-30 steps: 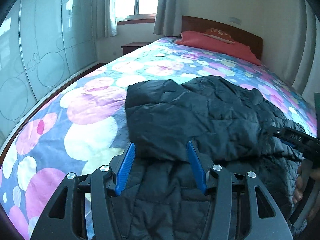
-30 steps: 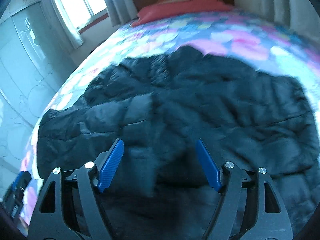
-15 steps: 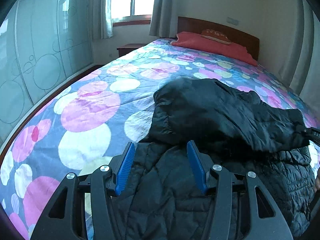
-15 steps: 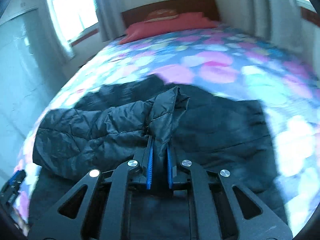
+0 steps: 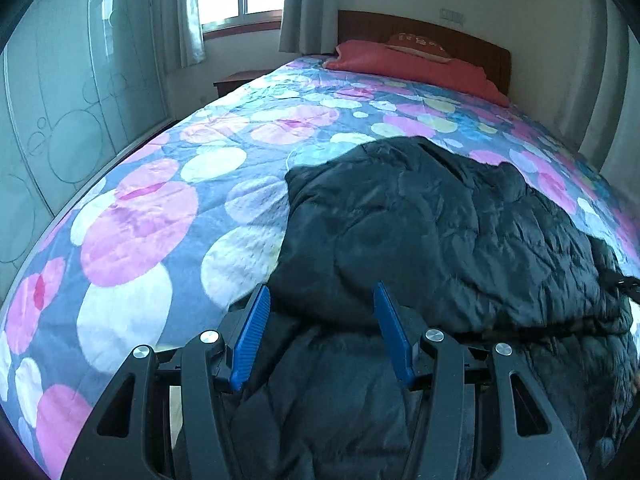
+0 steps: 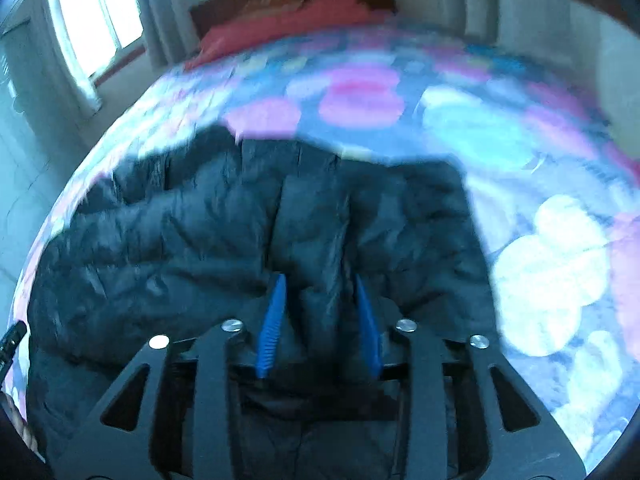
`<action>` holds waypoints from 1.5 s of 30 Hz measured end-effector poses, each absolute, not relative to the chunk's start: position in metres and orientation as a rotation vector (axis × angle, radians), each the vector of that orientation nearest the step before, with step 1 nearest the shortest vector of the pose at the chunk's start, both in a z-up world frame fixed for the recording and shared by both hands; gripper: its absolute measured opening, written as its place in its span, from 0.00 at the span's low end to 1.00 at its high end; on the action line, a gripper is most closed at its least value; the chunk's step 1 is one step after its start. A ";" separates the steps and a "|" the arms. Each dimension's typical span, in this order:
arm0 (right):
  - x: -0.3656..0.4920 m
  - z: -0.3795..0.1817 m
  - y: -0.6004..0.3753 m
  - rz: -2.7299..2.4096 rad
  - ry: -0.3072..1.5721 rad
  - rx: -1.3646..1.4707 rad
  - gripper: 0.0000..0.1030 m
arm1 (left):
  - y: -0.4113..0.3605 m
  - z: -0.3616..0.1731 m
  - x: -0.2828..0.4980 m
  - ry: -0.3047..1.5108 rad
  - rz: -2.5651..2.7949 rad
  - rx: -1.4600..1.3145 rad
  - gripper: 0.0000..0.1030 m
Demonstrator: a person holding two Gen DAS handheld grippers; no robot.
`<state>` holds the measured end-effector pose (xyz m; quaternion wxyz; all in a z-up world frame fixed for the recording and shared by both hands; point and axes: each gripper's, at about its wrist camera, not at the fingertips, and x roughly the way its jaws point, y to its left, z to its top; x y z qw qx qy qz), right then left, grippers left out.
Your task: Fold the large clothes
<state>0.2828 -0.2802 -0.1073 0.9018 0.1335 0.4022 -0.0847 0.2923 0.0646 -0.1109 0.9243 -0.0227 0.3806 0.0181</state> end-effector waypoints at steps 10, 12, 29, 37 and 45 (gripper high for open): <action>0.339 -0.107 -0.232 -0.095 0.795 0.180 0.41 | 0.053 -0.128 0.368 0.814 0.086 -0.004 0.53; 0.350 -0.120 -0.229 -0.111 0.823 0.152 0.41 | 0.051 -0.144 0.380 0.861 0.104 0.031 0.53; 0.367 -0.104 -0.173 0.016 0.801 0.098 0.48 | 0.011 -0.115 0.369 0.768 -0.005 -0.046 0.56; 0.379 -0.139 -0.157 0.010 0.888 0.056 0.48 | -0.012 -0.156 0.396 0.922 -0.039 -0.001 0.56; 0.301 -0.101 -0.213 -0.077 0.778 0.067 0.50 | 0.042 -0.116 0.333 0.817 0.003 -0.082 0.56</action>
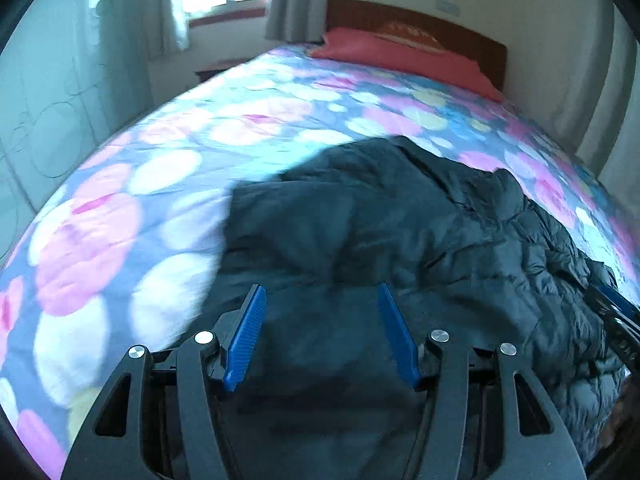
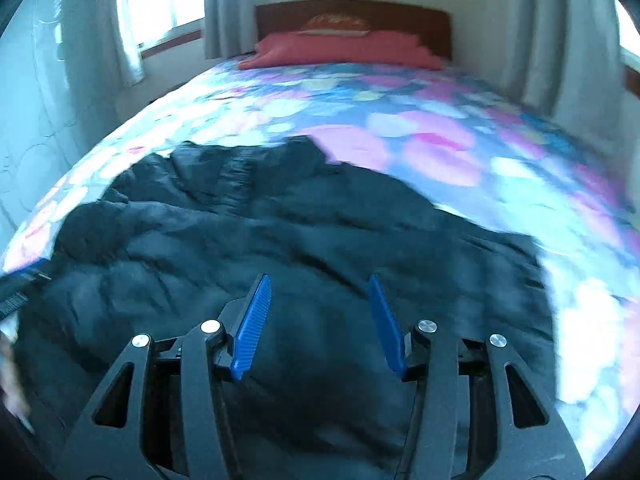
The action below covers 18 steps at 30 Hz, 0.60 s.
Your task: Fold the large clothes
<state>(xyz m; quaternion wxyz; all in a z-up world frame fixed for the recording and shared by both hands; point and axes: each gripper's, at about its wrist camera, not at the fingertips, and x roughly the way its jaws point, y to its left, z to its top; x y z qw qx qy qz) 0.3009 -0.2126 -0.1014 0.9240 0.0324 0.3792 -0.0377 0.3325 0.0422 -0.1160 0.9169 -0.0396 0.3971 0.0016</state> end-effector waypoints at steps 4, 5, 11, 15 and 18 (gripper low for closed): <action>0.292 -0.130 -0.241 -0.106 0.873 0.104 0.50 | 0.063 -0.140 0.329 0.877 0.022 -0.091 0.56; 0.294 -0.139 -0.243 -0.090 0.899 0.123 0.50 | 0.062 -0.147 0.330 0.887 0.019 -0.081 0.56; 0.300 -0.153 -0.241 -0.097 0.903 0.122 0.51 | 0.055 -0.164 0.333 0.884 0.042 -0.049 0.57; 0.299 -0.157 -0.241 -0.105 0.893 0.110 0.50 | 0.053 -0.165 0.334 0.878 0.049 -0.031 0.57; 0.299 -0.156 -0.239 -0.111 0.892 0.098 0.51 | 0.052 -0.162 0.332 0.871 0.052 -0.020 0.57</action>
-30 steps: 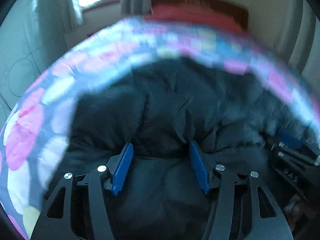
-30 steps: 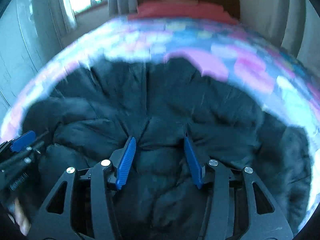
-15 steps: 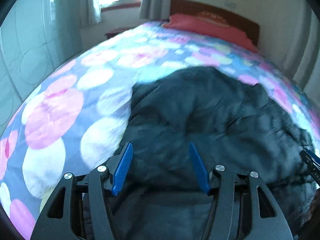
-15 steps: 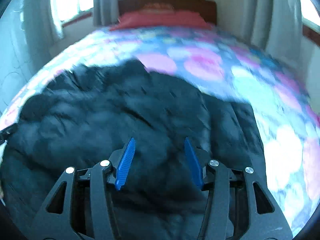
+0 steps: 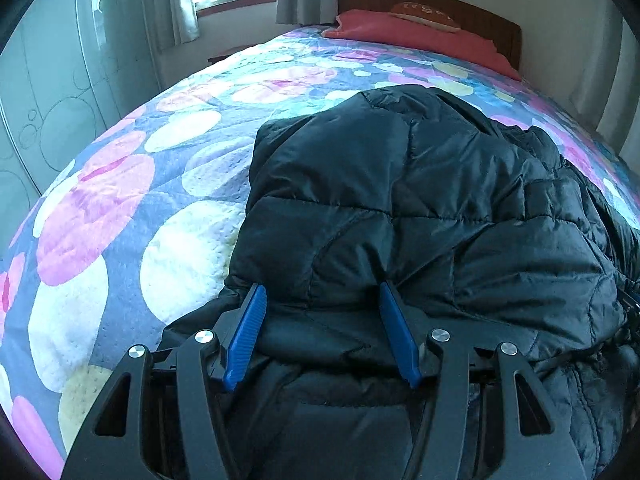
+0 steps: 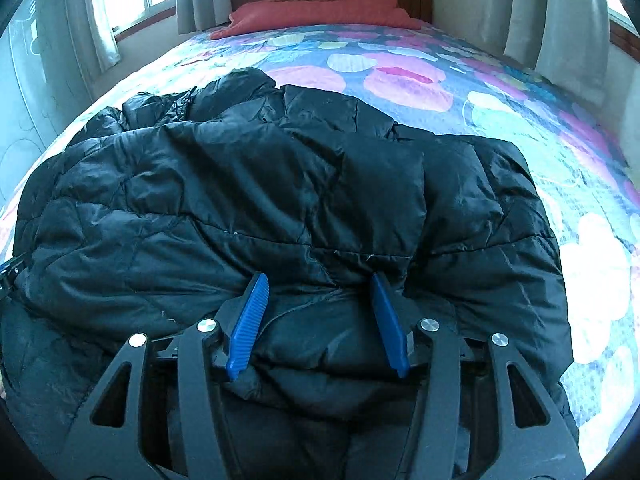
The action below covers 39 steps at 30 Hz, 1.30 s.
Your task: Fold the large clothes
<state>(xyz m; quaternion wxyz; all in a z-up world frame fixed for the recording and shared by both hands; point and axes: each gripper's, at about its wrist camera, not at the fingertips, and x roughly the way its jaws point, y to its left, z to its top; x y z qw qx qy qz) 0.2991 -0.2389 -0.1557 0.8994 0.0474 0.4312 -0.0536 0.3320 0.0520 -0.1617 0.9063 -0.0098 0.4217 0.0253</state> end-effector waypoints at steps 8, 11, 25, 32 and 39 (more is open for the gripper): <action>0.288 -0.141 -0.234 -0.144 0.862 0.073 0.60 | 0.050 -0.142 0.309 0.847 0.056 0.003 0.56; 0.278 -0.134 -0.235 -0.154 0.848 0.090 0.61 | 0.056 -0.136 0.299 0.847 0.054 -0.024 0.57; 0.191 -0.106 -0.244 -0.182 0.828 0.105 0.61 | 0.097 -0.115 0.198 0.837 0.063 -0.118 0.63; 0.123 -0.111 -0.270 -0.249 0.850 0.111 0.62 | 0.122 -0.121 0.129 0.853 0.078 -0.191 0.66; 0.053 -0.127 -0.301 -0.325 0.889 0.141 0.69 | 0.139 -0.132 0.078 0.876 0.083 -0.268 0.67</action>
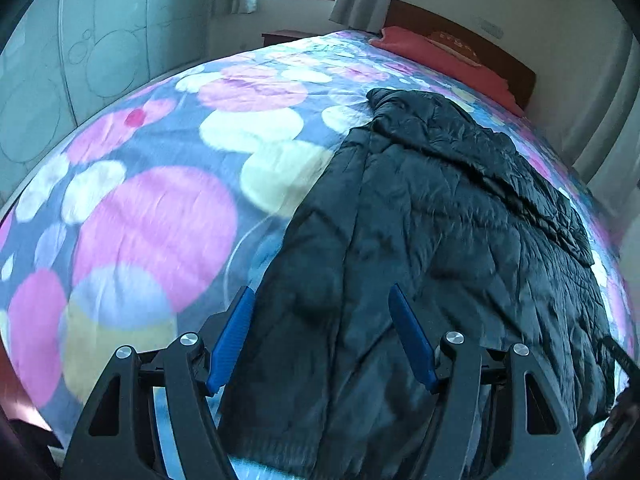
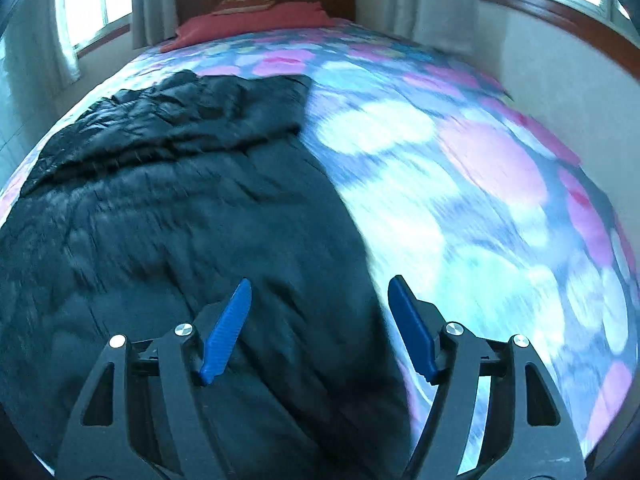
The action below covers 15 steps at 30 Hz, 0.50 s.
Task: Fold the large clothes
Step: 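Move both tools to the jacket hem and position the grippers on it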
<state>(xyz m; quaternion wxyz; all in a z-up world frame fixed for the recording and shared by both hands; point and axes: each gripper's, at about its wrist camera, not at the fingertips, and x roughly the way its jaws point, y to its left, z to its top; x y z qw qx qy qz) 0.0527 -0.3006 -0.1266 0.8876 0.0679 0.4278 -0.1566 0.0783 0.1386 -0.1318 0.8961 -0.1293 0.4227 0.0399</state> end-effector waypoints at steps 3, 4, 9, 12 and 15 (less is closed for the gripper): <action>0.030 -0.133 -0.306 -0.339 0.901 0.149 0.69 | 0.138 -0.135 0.065 0.883 0.071 -0.282 0.69; 0.025 -0.134 -0.307 -0.339 0.903 0.151 0.69 | 0.138 -0.137 0.060 0.880 0.067 -0.287 0.71; -0.003 -0.141 -0.311 -0.317 0.904 0.219 0.70 | 0.139 -0.135 0.042 0.857 0.062 -0.315 0.72; -0.013 -0.142 -0.308 -0.290 0.901 0.245 0.70 | 0.146 -0.134 0.034 0.852 0.052 -0.369 0.73; -0.019 -0.143 -0.301 -0.244 0.905 0.275 0.70 | 0.150 -0.138 0.027 0.864 0.037 -0.416 0.73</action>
